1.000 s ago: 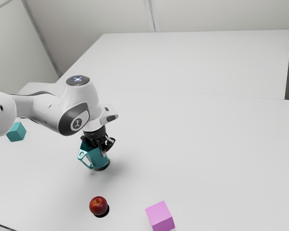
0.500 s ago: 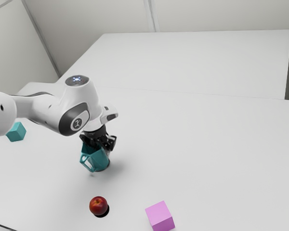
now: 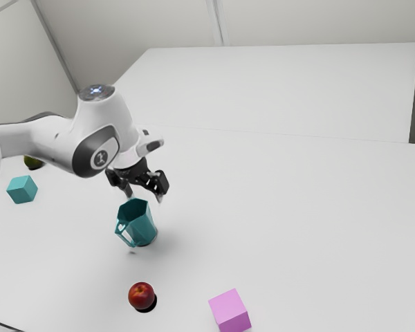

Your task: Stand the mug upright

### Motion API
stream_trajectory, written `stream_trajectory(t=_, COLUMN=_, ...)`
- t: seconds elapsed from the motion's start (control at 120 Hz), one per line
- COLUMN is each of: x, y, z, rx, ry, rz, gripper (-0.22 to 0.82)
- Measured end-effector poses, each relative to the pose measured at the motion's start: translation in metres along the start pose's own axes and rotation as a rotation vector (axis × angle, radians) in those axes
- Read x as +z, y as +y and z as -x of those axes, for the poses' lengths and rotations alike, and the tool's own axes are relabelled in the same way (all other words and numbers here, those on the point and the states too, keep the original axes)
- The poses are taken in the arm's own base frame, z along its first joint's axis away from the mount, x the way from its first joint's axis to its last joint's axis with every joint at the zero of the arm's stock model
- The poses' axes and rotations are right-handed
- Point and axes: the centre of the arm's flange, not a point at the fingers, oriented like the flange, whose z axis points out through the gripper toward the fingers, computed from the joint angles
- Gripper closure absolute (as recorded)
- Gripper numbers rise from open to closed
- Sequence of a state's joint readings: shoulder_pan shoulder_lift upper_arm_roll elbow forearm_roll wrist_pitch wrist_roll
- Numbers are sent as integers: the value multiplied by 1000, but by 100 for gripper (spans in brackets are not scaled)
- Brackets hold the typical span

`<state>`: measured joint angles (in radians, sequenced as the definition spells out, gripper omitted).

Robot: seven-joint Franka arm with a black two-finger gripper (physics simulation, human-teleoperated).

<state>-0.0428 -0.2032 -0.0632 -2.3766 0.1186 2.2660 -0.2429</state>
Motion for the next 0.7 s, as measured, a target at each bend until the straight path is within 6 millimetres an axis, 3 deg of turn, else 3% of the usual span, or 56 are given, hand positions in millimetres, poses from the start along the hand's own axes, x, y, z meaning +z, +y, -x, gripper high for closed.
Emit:
stream_trajectory(t=0.25, x=-68, y=5, z=-38, rx=-37, ry=-40, rz=39, gripper=3)
stream_trajectory(t=0.483, x=-112, y=5, z=-67, rx=-42, ry=-101, rz=37, gripper=2)
stream_trajectory(t=0.7, x=-146, y=5, z=-82, rx=-42, ry=-142, rz=37, gripper=2)
